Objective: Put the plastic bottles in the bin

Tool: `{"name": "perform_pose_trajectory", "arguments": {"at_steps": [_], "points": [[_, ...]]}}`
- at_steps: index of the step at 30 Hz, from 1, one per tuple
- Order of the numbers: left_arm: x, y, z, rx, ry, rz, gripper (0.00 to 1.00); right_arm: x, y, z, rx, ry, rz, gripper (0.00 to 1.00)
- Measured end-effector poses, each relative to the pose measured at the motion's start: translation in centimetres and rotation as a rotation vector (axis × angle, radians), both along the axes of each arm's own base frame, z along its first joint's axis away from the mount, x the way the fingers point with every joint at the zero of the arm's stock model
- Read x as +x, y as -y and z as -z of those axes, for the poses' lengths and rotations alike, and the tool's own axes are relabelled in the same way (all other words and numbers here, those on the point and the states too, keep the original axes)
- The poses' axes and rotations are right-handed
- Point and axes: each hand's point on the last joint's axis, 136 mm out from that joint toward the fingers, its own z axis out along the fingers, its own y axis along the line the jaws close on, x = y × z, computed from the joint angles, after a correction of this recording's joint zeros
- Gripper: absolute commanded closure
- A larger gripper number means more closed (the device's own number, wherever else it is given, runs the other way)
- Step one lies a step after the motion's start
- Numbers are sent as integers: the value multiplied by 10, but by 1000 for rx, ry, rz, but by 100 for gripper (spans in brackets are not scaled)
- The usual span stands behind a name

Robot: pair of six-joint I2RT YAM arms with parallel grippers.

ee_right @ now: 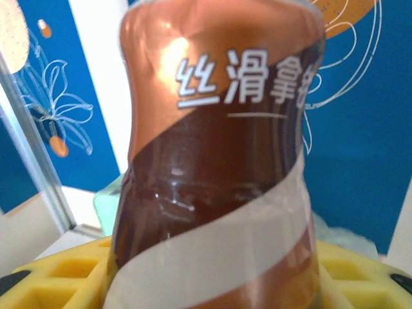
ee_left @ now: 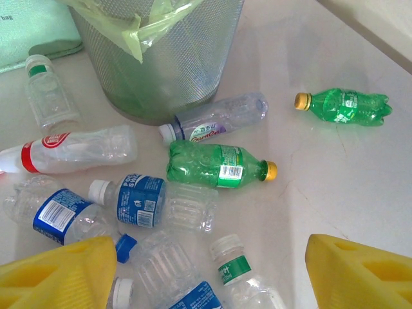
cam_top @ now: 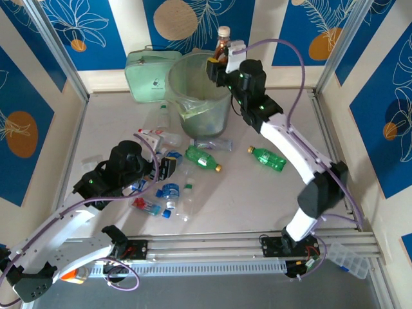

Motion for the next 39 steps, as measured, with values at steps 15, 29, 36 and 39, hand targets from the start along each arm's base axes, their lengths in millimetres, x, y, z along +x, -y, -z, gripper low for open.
{"name": "perform_pose_trajectory", "arguments": {"at_steps": [15,29,36,39], "points": [[4,1,4,5,-16,-3,23,116,-51,99,-118,-130,-67,47],[6,-3,5,-2,-21,-13,23,116,-64,170,-252,-284,-129,21],[7,-3,5,-5,-24,-14,23,114,-64,166,-257,-295,-133,21],[7,-3,5,-4,-23,-13,24,112,-65,152,-242,-276,-135,21]]}}
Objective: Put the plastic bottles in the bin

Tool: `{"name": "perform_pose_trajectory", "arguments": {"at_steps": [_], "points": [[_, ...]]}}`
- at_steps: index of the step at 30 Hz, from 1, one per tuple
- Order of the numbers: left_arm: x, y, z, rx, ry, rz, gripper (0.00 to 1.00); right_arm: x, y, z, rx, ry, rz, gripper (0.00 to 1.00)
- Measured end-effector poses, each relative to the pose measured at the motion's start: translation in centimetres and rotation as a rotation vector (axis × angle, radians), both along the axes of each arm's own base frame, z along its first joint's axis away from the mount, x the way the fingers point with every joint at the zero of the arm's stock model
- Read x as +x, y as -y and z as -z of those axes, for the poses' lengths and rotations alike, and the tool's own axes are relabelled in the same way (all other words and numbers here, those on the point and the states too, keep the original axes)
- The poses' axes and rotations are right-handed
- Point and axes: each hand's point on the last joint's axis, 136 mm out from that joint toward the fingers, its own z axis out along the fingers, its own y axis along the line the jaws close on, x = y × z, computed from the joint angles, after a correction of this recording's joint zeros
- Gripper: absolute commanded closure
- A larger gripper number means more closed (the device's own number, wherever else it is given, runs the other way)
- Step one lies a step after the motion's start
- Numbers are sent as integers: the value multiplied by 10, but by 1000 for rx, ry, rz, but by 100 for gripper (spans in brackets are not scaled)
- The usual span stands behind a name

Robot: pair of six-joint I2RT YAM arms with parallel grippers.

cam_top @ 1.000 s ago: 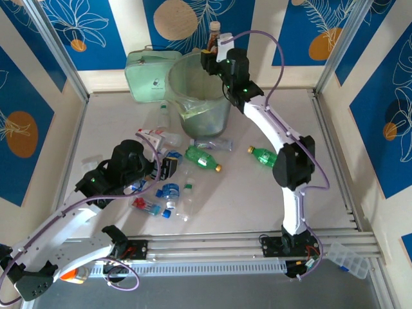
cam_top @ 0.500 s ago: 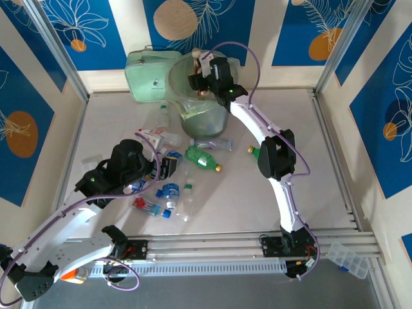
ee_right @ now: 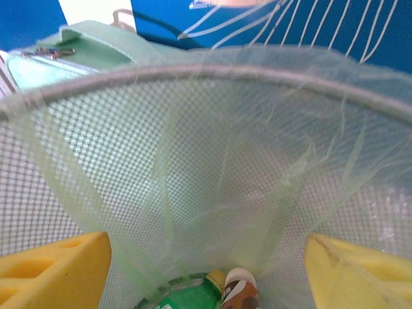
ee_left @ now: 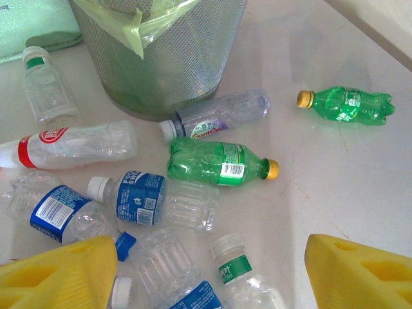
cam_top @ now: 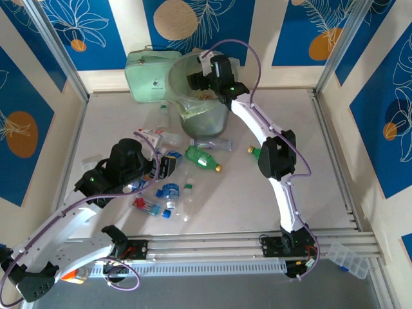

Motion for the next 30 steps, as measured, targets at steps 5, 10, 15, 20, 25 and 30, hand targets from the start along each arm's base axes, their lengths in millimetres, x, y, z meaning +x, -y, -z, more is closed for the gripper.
{"name": "perform_pose_trajectory", "arguments": {"at_steps": [5,10,15,20,25,30], "points": [[0,-1,0,0,0,-2,25,-19,3,-53,37,61,-9,23],[0,0,0,-3,0,1,26,-73,1,-148,87,198,-38,25],[-3,1,1,-13,-2,15,28,-158,4,-222,142,306,-95,27],[-5,2,0,-23,-5,24,30,-233,19,-226,178,254,-156,30],[-13,10,0,-62,-43,38,32,-287,35,-161,166,74,-180,39],[-25,25,15,-97,-186,65,32,-335,58,-83,154,-118,-174,36]]}}
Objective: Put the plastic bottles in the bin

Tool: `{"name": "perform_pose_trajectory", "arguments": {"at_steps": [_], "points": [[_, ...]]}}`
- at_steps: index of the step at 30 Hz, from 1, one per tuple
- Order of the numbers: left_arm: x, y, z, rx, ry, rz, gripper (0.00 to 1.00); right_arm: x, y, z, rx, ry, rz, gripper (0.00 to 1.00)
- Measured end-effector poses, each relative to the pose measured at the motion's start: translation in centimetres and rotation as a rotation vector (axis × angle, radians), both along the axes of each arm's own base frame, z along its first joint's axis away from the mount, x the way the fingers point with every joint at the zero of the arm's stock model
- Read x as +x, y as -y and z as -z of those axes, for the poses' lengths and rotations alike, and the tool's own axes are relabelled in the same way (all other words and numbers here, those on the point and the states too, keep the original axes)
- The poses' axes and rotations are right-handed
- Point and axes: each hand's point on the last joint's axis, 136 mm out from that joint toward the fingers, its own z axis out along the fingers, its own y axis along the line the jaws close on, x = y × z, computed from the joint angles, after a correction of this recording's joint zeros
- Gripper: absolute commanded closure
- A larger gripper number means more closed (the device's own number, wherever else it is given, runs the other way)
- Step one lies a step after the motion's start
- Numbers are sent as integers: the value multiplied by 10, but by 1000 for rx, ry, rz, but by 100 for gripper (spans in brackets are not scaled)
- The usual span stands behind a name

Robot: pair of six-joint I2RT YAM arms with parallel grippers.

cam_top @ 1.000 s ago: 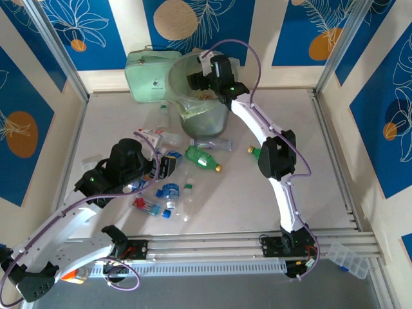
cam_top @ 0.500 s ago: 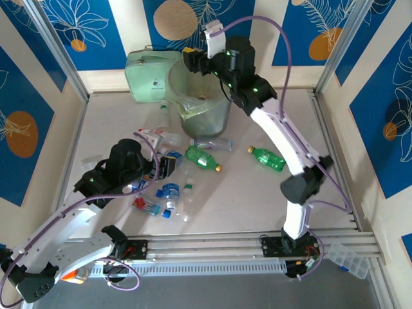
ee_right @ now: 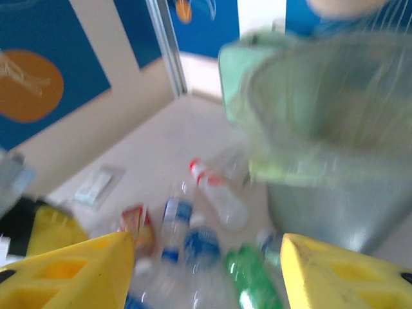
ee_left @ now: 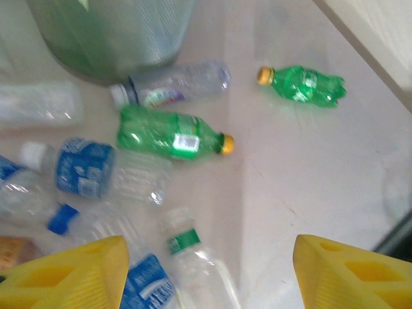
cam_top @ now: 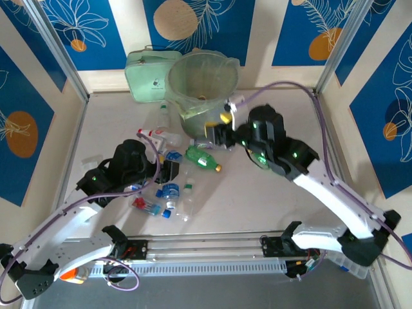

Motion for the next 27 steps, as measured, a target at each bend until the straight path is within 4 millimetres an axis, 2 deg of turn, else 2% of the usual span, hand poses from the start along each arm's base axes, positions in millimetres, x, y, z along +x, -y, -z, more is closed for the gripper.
{"name": "perform_pose_trajectory", "arguments": {"at_steps": [3,10,15,22,27], "points": [[-9,8,18,0,-126,4,31,-19,21,25,15,-83,31,34],[-36,25,76,113,-443,-16,30,-45,68,61,69,-150,161,32],[-58,36,101,160,-562,-12,30,-50,93,70,97,-170,259,32],[-73,43,137,265,-663,-34,29,-54,121,79,127,-200,393,31],[-71,39,155,324,-684,-76,27,-60,134,81,156,-201,428,31]]}}
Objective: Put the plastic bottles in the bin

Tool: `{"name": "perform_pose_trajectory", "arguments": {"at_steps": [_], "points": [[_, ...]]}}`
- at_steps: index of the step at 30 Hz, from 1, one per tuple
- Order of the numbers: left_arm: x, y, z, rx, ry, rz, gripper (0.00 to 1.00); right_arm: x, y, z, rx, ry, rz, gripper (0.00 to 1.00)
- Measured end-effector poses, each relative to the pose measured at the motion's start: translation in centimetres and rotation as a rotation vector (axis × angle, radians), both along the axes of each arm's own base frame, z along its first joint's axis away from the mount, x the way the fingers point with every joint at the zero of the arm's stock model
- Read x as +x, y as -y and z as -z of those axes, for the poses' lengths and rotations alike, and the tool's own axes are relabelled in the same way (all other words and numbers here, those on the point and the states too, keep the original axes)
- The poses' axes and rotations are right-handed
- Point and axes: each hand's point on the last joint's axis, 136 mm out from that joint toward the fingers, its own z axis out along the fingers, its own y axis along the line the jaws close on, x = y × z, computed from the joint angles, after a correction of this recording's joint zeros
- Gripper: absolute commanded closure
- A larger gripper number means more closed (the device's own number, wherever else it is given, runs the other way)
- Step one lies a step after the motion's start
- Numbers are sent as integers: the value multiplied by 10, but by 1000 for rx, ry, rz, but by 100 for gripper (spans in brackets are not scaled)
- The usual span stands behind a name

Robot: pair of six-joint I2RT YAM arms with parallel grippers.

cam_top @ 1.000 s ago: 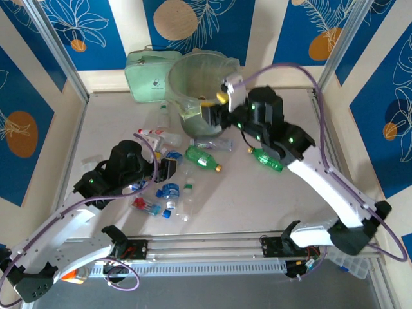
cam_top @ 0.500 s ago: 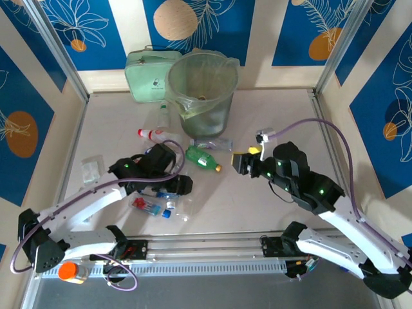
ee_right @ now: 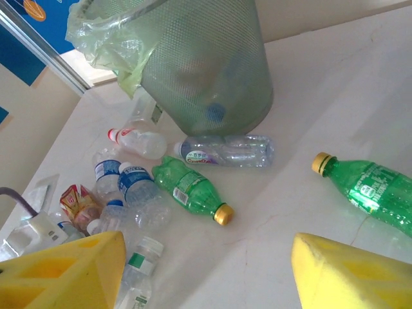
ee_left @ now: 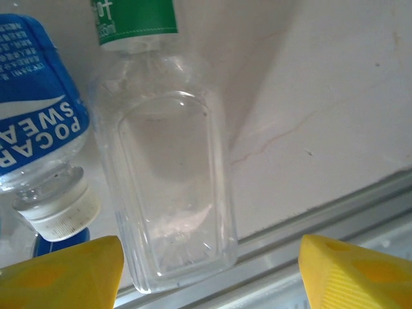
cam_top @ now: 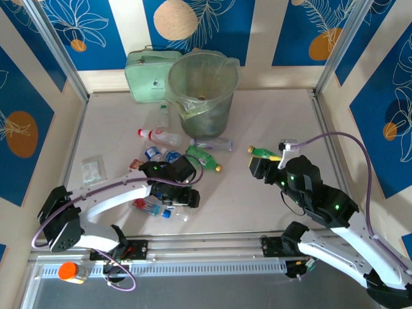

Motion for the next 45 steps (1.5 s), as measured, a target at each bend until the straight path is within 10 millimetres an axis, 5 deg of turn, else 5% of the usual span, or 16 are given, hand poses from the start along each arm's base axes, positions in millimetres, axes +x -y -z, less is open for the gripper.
{"name": "perform_pose_trajectory", "arguments": {"at_steps": [14,27,38,45], "points": [[2,-2,39,121,-53,-3,25,-7,9,16,-6,-12,9,31],[2,-3,64,202,-86,11,36,-11,4,22,1,-30,-27,32],[4,-3,61,214,-52,41,46,-12,4,22,-3,-30,-32,32],[11,5,29,126,38,81,50,-19,7,14,18,3,-55,31]]}}
